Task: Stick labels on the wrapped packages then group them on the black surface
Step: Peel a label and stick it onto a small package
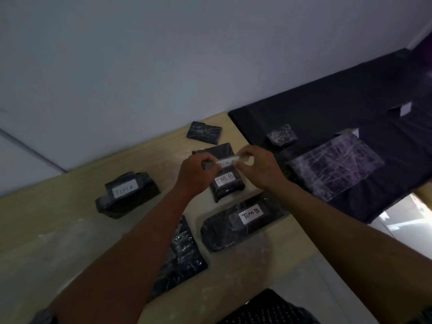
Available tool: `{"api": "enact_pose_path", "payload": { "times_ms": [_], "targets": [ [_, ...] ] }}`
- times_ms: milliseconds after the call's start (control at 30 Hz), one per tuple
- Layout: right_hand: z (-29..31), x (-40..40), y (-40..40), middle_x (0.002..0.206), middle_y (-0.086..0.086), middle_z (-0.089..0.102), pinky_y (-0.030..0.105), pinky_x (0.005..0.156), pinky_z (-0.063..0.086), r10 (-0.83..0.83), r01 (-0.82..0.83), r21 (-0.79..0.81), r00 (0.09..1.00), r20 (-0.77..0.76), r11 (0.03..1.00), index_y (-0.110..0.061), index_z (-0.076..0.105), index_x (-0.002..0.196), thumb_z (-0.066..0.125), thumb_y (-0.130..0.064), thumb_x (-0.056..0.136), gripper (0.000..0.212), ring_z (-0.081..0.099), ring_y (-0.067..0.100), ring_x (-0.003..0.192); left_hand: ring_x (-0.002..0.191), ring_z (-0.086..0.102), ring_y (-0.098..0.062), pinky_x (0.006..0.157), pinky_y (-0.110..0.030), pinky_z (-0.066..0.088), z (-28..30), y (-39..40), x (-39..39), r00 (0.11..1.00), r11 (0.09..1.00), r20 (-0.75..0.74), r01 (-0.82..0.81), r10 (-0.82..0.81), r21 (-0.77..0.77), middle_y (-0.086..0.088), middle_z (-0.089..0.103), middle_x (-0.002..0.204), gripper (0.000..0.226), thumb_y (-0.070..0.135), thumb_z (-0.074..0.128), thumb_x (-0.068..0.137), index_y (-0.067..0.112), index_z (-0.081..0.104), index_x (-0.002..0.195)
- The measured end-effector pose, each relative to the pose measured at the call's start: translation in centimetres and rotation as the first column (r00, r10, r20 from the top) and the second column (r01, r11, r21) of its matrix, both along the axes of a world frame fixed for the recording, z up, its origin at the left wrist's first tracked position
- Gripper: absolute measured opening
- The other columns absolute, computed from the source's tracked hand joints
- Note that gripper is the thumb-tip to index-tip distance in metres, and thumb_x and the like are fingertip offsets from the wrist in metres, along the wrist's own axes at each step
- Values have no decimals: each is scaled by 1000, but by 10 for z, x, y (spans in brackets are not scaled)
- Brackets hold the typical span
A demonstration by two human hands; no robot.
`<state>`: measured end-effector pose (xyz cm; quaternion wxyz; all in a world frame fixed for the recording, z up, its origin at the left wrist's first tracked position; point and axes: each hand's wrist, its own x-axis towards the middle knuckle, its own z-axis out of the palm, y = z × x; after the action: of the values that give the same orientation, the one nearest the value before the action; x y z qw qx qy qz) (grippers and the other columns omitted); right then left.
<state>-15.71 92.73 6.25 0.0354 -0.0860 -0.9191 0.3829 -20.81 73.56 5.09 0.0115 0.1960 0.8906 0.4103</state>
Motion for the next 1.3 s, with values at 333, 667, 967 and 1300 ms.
{"api": "enact_pose_path", "payload": {
  "times_ms": [333, 667, 967, 1300],
  "targets": [
    [-42, -64, 12, 74, -7, 62, 30, 70, 51, -16, 108, -379, 971, 239, 919, -20, 64, 77, 77, -22, 85, 15, 59, 9, 73, 65, 56, -12, 63, -24, 43, -36, 19, -33, 883, 953, 380, -302, 274, 16, 1, 65, 73, 18, 25, 69, 88, 10, 68, 78],
    [-86, -122, 22, 89, -6, 71, 27, 78, 54, -33, 172, -364, 934, 357, 915, -22, 67, 83, 78, -19, 82, 11, 67, 12, 88, 85, 67, -16, 84, -37, 57, -75, 52, -65, 653, 776, 453, -612, 607, -157, 0, 74, 92, 18, 34, 70, 85, 18, 76, 92],
    [-108, -149, 20, 79, -17, 64, 35, 81, 55, -111, 197, -163, 897, 428, 967, -30, 62, 77, 72, -37, 82, 13, 64, 12, 80, 95, 66, -22, 84, -31, 50, -88, 61, -92, 637, 733, 363, -598, 680, -325, -5, 72, 100, 24, 36, 66, 88, 15, 73, 96],
    [-114, -149, 16, 79, -17, 63, 43, 95, 46, -109, 146, -65, 911, 398, 987, -34, 57, 74, 68, -36, 84, 15, 62, 15, 87, 83, 65, -20, 76, -30, 51, -99, 58, -94, 666, 758, 364, -561, 651, -332, -3, 71, 87, 18, 35, 66, 85, 18, 71, 83]
  ]
}}
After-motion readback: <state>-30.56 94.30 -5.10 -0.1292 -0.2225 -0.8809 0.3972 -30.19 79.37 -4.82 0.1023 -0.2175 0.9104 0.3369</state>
